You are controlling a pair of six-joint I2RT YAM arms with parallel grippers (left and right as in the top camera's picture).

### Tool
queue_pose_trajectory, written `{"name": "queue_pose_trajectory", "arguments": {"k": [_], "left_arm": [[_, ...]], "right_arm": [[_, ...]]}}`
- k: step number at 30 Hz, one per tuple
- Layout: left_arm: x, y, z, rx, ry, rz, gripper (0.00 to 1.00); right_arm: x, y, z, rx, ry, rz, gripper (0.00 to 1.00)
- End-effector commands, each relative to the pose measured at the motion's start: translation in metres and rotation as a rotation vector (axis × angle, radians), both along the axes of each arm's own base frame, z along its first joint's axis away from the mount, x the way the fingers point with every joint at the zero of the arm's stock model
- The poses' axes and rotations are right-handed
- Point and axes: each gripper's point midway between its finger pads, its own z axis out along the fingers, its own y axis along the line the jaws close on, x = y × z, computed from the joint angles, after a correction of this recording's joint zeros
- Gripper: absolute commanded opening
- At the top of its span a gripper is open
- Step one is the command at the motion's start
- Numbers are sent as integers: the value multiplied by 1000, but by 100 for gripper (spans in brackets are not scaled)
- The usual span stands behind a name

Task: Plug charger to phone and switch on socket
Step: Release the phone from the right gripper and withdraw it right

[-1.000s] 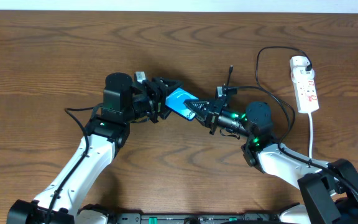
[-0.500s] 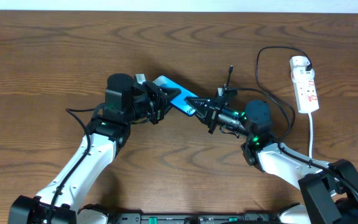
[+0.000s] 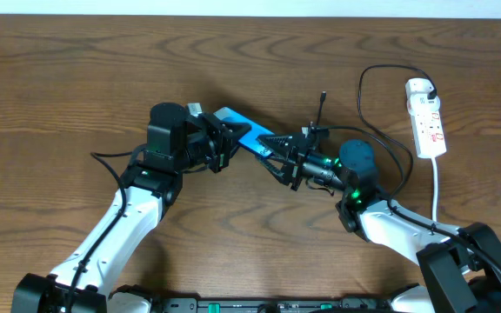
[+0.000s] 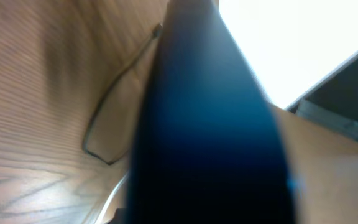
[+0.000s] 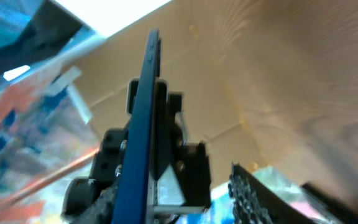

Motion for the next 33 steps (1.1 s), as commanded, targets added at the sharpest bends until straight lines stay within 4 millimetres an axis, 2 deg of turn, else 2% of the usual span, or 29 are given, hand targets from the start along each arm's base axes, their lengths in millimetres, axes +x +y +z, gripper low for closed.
{"name": "queue_pose_trajectory", "arguments": {"k": [1, 6, 9, 12, 13, 15, 17, 23, 27, 33], "left_arm": [[4, 6, 1, 65, -45, 12, 8], [-7, 10, -19, 160, -38, -44, 8], [-18, 13, -33, 223, -24, -91, 8], [-26, 16, -42, 251, 14, -112, 8], [-29, 16, -45, 256, 29, -117, 8], [-32, 17, -48, 261, 45, -121, 8], [-35, 17, -50, 260, 57, -129, 8], [-40, 10, -45, 216, 68, -165, 8], [-42, 9, -44, 208, 69, -174, 8], [-41, 10, -45, 197, 87, -159, 8]], "right_arm": [[4, -3, -20, -141, -118, -30, 47], [16, -19, -53, -361, -224, -94, 52], [22, -29, -62, -486, -364, -81, 57], [28, -38, -64, -594, -536, -50, 72], [29, -42, -65, -625, -576, -43, 80], [33, -48, -68, -672, -629, -34, 92], [36, -57, -73, -726, -668, -25, 99], [40, -82, -87, -815, -653, -17, 99], [40, -95, -76, -821, -609, -44, 99], [35, -116, -40, -899, -551, -122, 99]]}}
